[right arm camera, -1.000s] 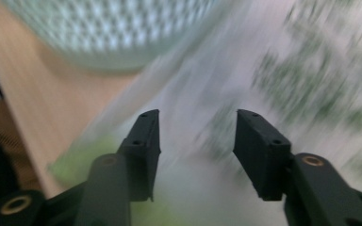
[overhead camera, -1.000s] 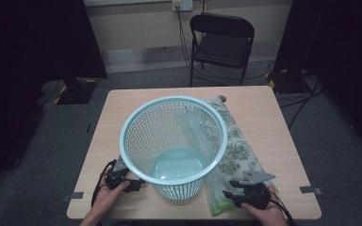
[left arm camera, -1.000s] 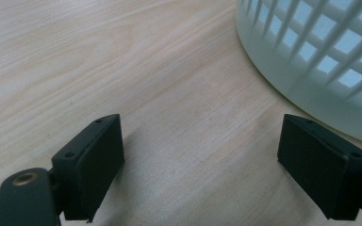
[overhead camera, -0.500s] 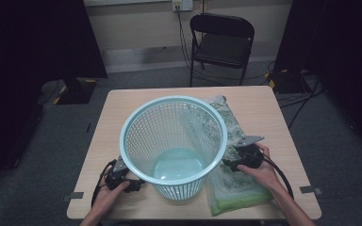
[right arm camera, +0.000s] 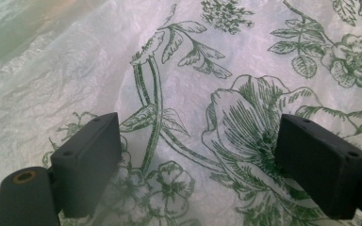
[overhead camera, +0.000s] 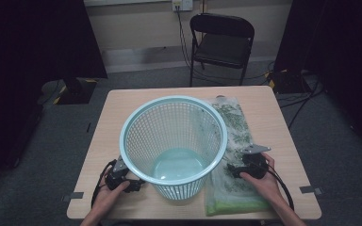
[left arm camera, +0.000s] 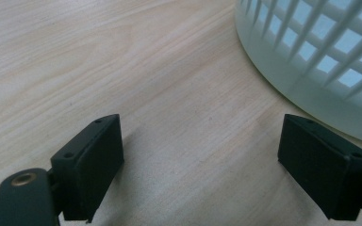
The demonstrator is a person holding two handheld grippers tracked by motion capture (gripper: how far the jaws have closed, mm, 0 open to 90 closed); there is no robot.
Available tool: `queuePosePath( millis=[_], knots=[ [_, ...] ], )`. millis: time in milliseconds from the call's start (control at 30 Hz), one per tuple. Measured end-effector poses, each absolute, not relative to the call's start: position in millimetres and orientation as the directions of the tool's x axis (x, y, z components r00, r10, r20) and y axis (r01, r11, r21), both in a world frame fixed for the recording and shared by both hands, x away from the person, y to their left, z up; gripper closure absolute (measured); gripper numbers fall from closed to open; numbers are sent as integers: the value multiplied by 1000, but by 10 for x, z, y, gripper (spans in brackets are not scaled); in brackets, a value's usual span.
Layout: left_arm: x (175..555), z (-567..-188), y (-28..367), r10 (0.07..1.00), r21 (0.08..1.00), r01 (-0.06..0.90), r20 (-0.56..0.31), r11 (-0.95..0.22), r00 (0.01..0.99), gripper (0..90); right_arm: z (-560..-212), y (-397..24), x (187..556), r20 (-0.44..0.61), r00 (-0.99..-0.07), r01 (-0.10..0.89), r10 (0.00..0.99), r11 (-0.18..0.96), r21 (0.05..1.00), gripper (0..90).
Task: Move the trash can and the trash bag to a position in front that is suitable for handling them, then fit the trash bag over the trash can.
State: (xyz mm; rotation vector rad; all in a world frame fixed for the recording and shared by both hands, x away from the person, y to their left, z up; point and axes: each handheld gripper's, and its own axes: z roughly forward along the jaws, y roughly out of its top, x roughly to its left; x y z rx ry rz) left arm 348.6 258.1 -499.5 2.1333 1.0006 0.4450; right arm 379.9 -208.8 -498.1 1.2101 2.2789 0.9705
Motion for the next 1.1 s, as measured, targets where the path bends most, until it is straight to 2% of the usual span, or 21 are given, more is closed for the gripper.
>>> queuePosePath(
  millis=[133, 233, 400, 467, 633, 700, 867, 1000, 1067, 1100],
  knots=[
    [3486, -4998, 2570, 775, 739, 524, -4, -423, 632, 139, -4964, -2105, 3605, -15, -573, 568, 820, 411, 713, 147],
    [3498, -4999, 2555, 776, 734, 529, -4, -426, 631, 115, -4903, -2149, 3601, -7, -578, 569, 816, 410, 713, 173],
    [3504, -5000, 2557, 773, 735, 527, -6, -427, 634, 111, -4763, -2299, 3947, -15, -499, 569, 866, 340, 749, 165],
    [3505, -5000, 2557, 773, 735, 528, -8, -425, 634, 112, -4721, -2382, 4218, -6, -470, 588, 883, 318, 744, 168],
    [3512, -4999, 2563, 772, 735, 526, -7, -427, 635, 115, -4762, -2455, 4516, 14, -430, 613, 902, 281, 738, 166],
    [3520, -4993, 2583, 779, 741, 527, -7, -417, 627, 152, -4812, -2468, 4674, 21, -405, 628, 914, 261, 733, 171],
    [3534, -4990, 2608, 788, 749, 546, -51, -377, 614, 156, -4859, -2494, 4827, 55, -387, 649, 920, 229, 725, 190],
    [3561, -4961, 2603, 796, 732, 557, -33, -393, 605, 194, -4910, -2436, 4876, 53, -397, 656, 916, 243, 715, 191],
    [3579, -4953, 2590, 806, 731, 571, -49, -373, 590, 196, -4934, -2388, 4879, 28, -396, 657, 918, 262, 707, 206],
    [3589, -4942, 2602, 809, 731, 576, -57, -365, 585, 203, -4932, -2360, 4874, 11, -394, 656, 919, 272, 704, 242]
  ],
)
